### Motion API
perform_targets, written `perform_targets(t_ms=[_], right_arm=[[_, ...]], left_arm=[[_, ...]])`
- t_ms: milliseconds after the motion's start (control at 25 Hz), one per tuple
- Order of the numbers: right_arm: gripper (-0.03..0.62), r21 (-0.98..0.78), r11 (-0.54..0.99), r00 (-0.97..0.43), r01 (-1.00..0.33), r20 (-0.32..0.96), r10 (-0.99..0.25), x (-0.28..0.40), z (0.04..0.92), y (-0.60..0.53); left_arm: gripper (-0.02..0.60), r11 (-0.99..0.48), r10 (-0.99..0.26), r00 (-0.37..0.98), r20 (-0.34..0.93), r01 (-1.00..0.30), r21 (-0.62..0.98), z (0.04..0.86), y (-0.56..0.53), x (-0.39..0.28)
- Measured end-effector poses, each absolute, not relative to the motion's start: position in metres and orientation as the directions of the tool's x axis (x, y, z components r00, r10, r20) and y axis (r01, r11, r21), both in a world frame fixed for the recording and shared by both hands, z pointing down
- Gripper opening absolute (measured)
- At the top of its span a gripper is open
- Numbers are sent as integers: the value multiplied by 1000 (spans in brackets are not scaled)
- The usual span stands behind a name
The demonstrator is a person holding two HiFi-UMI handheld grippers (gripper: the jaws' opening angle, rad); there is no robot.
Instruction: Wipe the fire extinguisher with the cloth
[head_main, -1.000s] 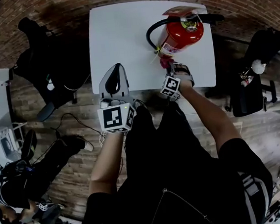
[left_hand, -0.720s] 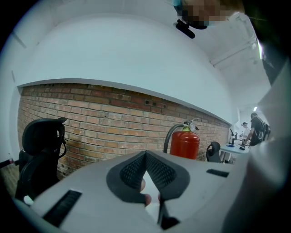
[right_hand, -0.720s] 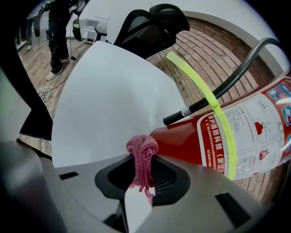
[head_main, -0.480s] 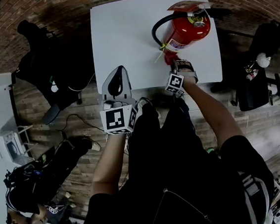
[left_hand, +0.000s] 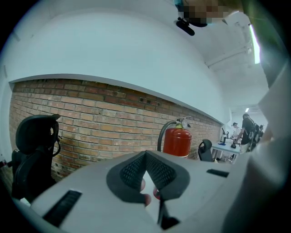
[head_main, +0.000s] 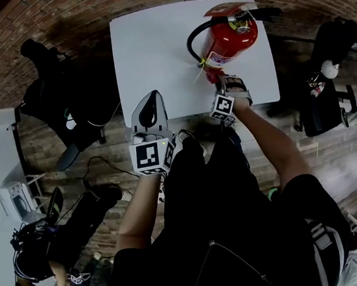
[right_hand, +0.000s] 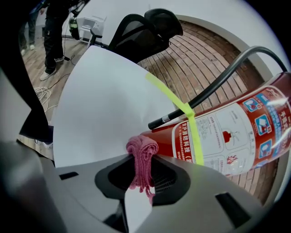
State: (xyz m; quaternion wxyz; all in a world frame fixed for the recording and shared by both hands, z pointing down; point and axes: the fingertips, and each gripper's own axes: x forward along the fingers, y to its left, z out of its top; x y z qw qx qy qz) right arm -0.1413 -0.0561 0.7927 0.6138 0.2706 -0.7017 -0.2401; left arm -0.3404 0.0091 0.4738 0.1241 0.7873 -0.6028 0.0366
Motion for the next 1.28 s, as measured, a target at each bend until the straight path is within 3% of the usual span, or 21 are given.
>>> perform_targets(t_ms=[1280], right_arm=[[101,804,576,-116,-150,564,-818,-138,628,-49]], left_arm=[[9,-331,-931,349,103,-930,160,416,20,-317]])
